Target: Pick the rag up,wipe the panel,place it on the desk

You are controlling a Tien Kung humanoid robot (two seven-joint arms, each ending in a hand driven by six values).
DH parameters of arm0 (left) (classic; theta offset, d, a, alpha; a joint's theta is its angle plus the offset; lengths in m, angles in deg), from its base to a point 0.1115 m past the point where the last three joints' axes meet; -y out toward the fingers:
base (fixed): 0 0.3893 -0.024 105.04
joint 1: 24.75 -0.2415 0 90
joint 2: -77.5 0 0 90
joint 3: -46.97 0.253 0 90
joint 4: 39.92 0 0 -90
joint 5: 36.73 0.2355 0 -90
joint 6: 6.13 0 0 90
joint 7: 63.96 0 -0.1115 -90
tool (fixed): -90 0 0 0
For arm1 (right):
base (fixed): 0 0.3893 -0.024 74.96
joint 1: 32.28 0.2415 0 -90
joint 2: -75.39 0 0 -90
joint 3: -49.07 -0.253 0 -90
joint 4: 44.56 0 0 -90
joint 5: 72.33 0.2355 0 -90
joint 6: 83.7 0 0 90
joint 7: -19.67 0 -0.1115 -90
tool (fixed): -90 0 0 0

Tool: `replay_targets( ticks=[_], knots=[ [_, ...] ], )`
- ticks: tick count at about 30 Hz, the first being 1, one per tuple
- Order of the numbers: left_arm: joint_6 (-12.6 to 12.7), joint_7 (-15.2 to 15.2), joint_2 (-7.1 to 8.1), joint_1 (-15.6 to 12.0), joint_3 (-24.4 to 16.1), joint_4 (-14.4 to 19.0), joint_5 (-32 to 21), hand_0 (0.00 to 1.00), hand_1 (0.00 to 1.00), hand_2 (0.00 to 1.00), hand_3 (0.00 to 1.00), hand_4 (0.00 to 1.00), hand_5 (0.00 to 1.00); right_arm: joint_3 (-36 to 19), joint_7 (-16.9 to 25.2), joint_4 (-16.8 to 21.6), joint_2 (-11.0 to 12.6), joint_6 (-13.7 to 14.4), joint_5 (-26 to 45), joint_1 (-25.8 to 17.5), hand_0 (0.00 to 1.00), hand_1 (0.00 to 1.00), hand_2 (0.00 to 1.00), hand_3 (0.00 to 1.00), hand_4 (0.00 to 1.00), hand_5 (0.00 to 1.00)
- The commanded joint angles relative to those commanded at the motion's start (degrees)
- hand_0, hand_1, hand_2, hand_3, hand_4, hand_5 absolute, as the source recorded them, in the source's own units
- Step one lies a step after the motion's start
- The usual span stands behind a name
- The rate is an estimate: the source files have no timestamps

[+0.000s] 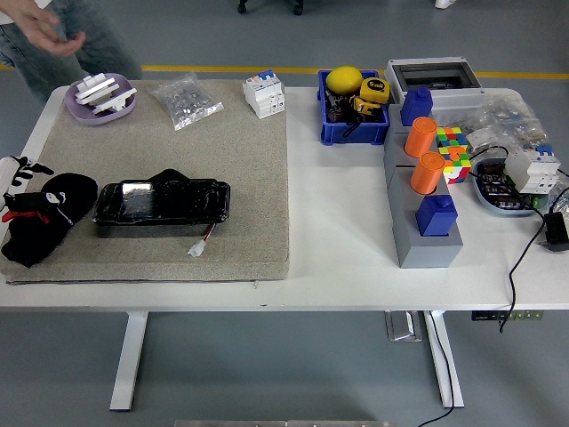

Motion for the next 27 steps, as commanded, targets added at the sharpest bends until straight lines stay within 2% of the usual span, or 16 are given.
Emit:
replay_targets(
  ticks=[6,7,12,13,18,19,24,25,27],
  knots=[
    [-0.09,0.14,-0.63,1.26,0.71,-2.04,-0.47,0.749,0.804,0.802,0.644,0.939,0.337,-0.01,-0.02,0.16,-0.02,-0.05,-0.21,0.09,0.77,0.691,0.711,0.677,0.998,0.522],
    [-0.17,0.3,-0.79,1.55,0.7,-2.43,-0.51,0.754,0.822,0.84,0.659,0.96,0.362,-0.2,-0.02,0.22,-0.01,-0.03,-0.42,0.1,0.77,0.691,0.711,0.676,0.998,0.522],
    [-1.21,1.38,-1.13,2.54,0.99,-4.12,-0.35,0.754,0.822,0.84,0.659,0.96,0.362,-1.34,0.02,0.56,0.11,0.06,-1.76,0.3,0.77,0.691,0.711,0.676,0.998,0.522],
    [-1.32,1.5,-1.16,2.68,1.11,-4.52,-0.44,0.746,0.838,0.875,0.716,0.97,0.375,-1.46,0.04,0.54,0.14,0.09,-1.78,0.33,0.771,0.691,0.711,0.676,0.998,0.522],
    [-1.32,1.7,-1.18,3.03,1.81,-5.99,-0.58,0.746,0.838,0.875,0.716,0.97,0.375,-1.46,0.04,0.35,0.18,0.09,-1.56,0.29,0.771,0.691,0.711,0.676,0.998,0.522],
    [-1.23,1.65,-1.19,3.04,1.89,-6.22,-0.62,0.534,0.819,0.892,0.732,0.974,0.364,-1.48,0.05,0.34,0.19,0.1,-1.55,0.27,0.77,0.69,0.711,0.674,0.998,0.521],
    [-0.37,1.37,-1.51,2.88,2.31,-7.27,-1.23,0.534,0.819,0.892,0.732,0.974,0.364,-1.48,0.07,0.32,0.25,0.12,-1.43,0.29,0.77,0.69,0.711,0.674,0.998,0.521],
    [-0.25,1.31,-1.59,2.86,2.41,-7.35,-1.23,0.388,0.75,0.898,0.689,0.877,0.18,-1.46,0.08,0.32,0.25,0.12,-1.4,0.29,0.77,0.69,0.711,0.674,0.998,0.521],
    [0.75,0.9,-1.77,2.81,2.9,-7.45,-1.66,0.388,0.75,0.898,0.689,0.877,0.18,-1.51,0.09,0.3,0.24,0.1,-1.38,0.29,0.77,0.69,0.711,0.674,0.998,0.521]
  ],
)
